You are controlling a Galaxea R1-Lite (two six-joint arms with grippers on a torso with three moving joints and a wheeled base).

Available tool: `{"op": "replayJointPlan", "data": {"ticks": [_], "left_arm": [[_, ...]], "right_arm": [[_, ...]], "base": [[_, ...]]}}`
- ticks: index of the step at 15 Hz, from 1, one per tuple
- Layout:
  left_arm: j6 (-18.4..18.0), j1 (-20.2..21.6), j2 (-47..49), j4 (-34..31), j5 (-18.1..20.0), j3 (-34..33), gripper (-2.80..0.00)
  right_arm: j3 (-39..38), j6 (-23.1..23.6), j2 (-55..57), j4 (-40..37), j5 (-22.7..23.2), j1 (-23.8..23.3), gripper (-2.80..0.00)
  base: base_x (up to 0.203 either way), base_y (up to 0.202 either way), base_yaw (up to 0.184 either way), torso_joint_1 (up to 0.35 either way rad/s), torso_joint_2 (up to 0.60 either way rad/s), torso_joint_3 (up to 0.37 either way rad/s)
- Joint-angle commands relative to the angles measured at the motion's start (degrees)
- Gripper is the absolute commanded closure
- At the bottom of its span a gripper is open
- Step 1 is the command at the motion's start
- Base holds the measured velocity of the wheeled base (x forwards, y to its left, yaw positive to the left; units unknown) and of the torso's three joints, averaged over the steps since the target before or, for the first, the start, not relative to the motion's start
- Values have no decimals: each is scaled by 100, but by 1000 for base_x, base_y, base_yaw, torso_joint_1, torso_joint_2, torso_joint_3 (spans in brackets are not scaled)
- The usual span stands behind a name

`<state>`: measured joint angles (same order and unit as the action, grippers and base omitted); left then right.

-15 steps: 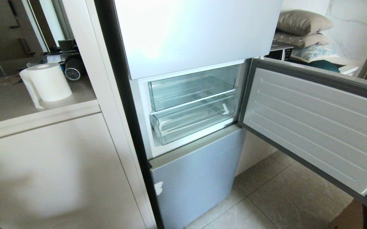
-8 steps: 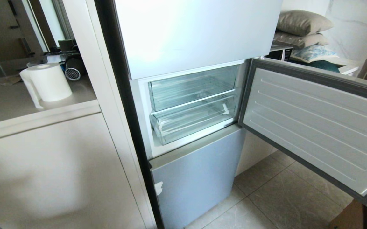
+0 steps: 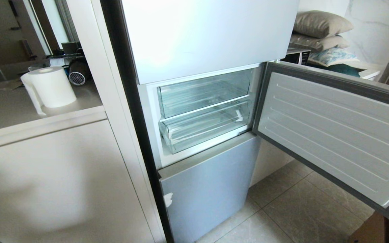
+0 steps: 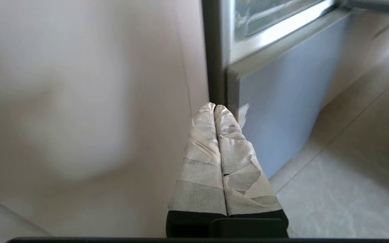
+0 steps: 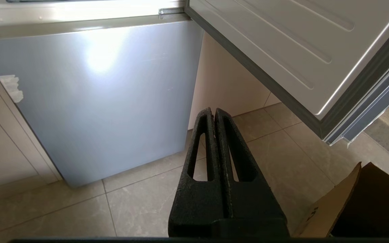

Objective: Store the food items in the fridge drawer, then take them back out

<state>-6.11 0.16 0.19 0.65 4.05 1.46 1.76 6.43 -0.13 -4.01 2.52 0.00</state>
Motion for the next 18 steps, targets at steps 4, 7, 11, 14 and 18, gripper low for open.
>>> {"op": "replayJointPlan", "data": {"ticks": [4,7,11,14,18], "left_arm": [[757,-35,1803,135,1038,1661,0],[958,-207,3714,641,1588,1871,0],[588,-497,6588,2185,1784,1935,0],[252,-1224,8264,3712,1067,1948,0],[80,-2523,9829,5338,-305,2032,0]], "right_arm": [[-9,-53,12,-30,-6,0,0],[-9,-164,7,-23,-124,0,0],[-16,-265,9,-12,-155,0,0],[-8,-362,5,-12,-173,0,0],[0,-419,9,-12,-173,0,0]], "base": [[0,0,0,0,0,0],[0,0,0,0,0,0],[0,0,0,0,0,0],[0,0,0,0,0,0],[0,0,0,0,0,0]]}}
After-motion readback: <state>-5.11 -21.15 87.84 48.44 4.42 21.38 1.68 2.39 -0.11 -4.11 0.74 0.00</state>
